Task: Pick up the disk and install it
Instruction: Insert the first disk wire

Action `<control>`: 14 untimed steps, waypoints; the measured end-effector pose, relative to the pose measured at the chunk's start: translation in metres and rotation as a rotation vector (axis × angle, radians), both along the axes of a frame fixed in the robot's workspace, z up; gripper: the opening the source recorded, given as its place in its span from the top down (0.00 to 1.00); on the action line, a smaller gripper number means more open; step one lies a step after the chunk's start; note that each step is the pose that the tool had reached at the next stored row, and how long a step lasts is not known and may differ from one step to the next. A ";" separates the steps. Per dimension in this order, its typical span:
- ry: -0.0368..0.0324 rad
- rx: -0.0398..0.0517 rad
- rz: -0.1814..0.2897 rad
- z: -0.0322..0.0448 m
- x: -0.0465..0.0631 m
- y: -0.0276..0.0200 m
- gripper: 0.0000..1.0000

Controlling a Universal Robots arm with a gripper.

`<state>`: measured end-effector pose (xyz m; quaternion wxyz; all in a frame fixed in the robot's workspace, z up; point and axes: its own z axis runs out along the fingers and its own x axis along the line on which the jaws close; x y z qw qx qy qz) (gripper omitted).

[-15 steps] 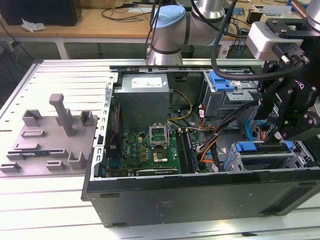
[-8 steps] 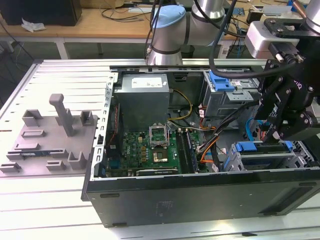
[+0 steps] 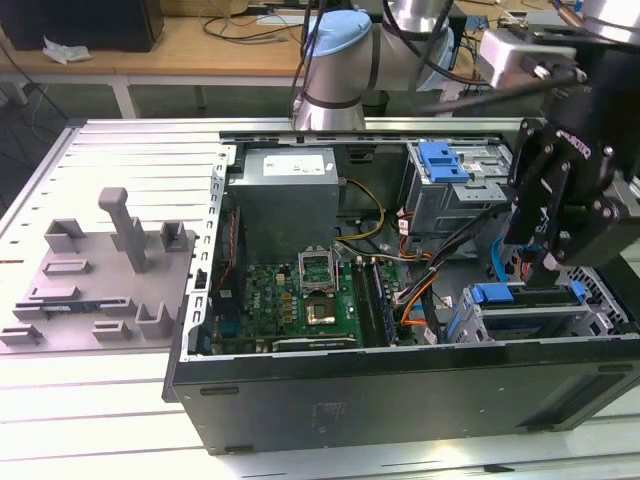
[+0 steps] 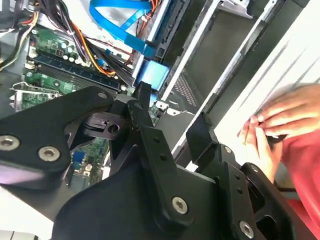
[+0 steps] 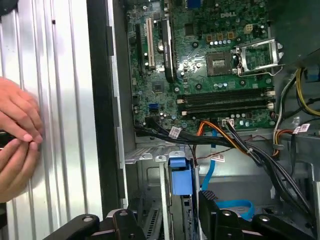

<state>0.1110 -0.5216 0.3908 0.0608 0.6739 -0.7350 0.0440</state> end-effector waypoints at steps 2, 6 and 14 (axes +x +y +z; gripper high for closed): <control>0.0073 -0.0705 0.000 0.0000 0.000 0.0103 0.44; 0.0192 -0.1071 0.000 0.0001 0.011 0.0272 0.44; 0.0505 -0.1071 0.002 0.0000 0.053 0.0361 0.44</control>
